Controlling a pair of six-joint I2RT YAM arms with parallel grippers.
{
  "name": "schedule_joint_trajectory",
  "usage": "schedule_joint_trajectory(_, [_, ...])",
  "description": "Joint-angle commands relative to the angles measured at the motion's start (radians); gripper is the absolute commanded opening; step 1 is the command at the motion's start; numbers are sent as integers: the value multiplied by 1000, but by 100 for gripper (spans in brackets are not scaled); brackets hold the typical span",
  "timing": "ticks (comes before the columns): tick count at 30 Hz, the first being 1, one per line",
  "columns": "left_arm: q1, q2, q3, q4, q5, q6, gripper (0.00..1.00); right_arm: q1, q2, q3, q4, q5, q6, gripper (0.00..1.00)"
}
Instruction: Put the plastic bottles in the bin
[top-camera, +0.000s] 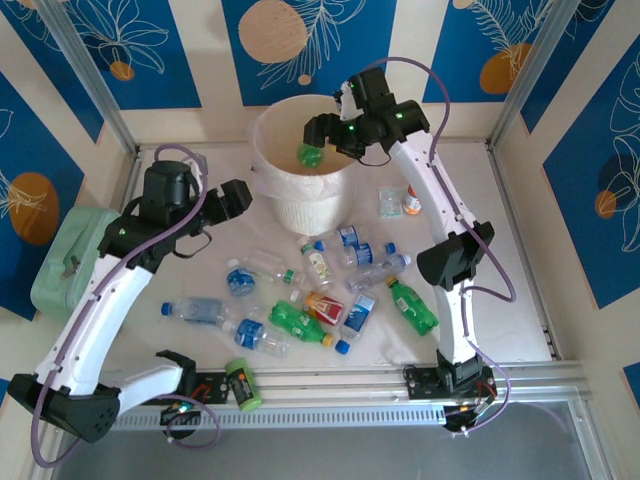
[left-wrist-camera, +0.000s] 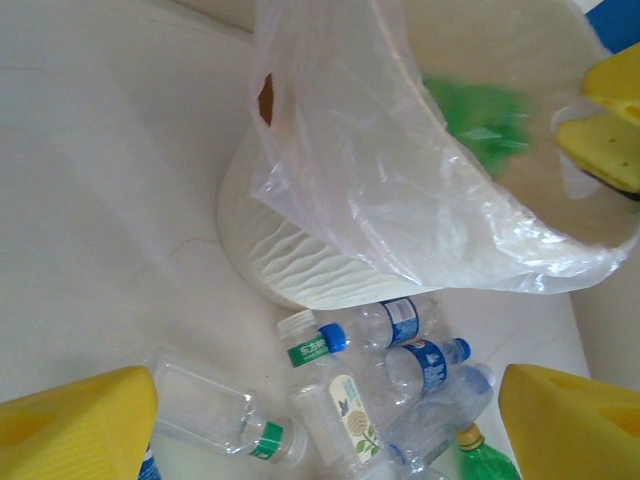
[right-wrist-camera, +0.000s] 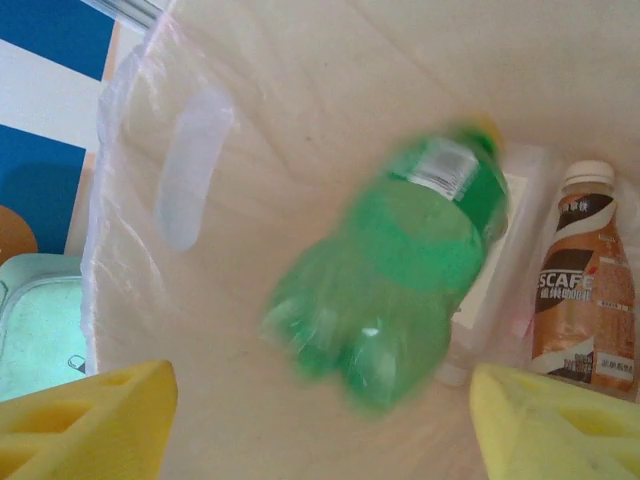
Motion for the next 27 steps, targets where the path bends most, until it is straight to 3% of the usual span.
schedule_joint_trajectory(1, [10,-15,-27,-31,-31,9,88,-3,0,36,-36,13,-7,80])
schedule_joint_trajectory(10, [32,-84,-132,-167,-144,-82,88,18,-104,44,-14,18,-15,83])
schedule_joint_trajectory(15, [84,-162,-249,-255,-178,-248,88,56,-223,-14,16,20,-34,83])
schedule_joint_trajectory(22, [164,-287,-428,-398,-138,-485,91,185,-454,-313,90,98,-73,84])
schedule_joint_trajectory(27, [226,-316,-487,-456,-137,-558,93,289,-615,-578,155,132,-52,85])
